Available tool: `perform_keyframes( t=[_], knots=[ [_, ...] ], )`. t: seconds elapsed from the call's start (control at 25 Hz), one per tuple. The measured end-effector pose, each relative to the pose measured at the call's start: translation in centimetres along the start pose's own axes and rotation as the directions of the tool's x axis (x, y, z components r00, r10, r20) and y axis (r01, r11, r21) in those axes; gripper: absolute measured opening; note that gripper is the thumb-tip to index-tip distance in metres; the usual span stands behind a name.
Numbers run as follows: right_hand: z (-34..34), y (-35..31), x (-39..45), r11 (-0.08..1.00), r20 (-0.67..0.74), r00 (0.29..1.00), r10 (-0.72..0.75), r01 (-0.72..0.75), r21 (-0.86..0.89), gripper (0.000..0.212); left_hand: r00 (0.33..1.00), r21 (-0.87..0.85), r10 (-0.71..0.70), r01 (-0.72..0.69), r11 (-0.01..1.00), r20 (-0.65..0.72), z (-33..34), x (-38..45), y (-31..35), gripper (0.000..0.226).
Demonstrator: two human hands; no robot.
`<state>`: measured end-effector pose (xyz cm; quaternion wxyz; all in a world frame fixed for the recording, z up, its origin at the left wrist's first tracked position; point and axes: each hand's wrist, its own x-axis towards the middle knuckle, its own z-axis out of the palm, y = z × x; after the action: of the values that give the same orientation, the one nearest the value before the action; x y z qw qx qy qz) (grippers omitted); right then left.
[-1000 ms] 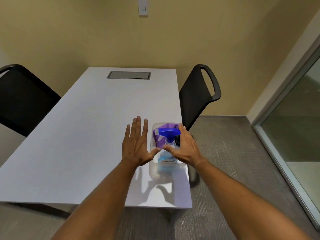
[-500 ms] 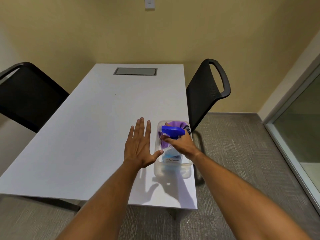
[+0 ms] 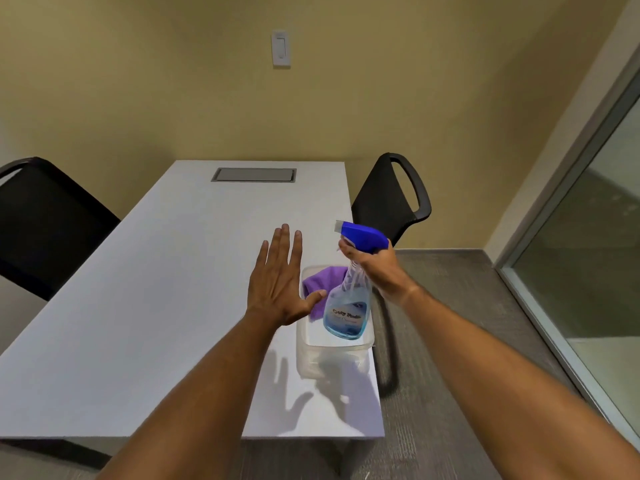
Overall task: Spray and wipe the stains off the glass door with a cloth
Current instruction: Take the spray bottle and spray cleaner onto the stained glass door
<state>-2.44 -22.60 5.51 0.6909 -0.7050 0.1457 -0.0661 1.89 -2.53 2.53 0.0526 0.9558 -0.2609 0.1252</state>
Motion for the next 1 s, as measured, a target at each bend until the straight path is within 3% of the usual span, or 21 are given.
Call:
perform_keyframes(
  t=[0.16, 0.48, 0.68, 1.0],
  knots=[
    [-2.4, -4.3, -1.2, 0.996, -0.076, 0.994, -0.081, 0.078, -0.037, 0.064, 0.995, 0.005, 0.072, -0.072, 0.997, -0.072, -4.1, 3.1, 2.4, 0.117],
    [-10.7, -11.9, -6.8, 0.966, -0.284, 0.923, -0.258, 0.256, -0.045, 0.019, 0.917, -0.022, 0.311, -0.326, 0.945, -0.250, -11.2, 7.9, 11.0, 0.113],
    [-18.9, -15.3, -11.2, 0.956, -0.399, 0.870, -0.288, 0.288, -0.061, 0.045, 0.832, -0.035, 0.446, -0.483, 0.875, -0.330, -14.1, 9.5, 20.1, 0.113],
    [-34.6, -17.8, -21.1, 0.925, -0.660, 0.652, -0.375, 0.312, -0.217, 0.043, 0.684, -0.038, 0.573, -0.657, 0.753, -0.451, -19.1, 9.9, 39.3, 0.111]
  ],
)
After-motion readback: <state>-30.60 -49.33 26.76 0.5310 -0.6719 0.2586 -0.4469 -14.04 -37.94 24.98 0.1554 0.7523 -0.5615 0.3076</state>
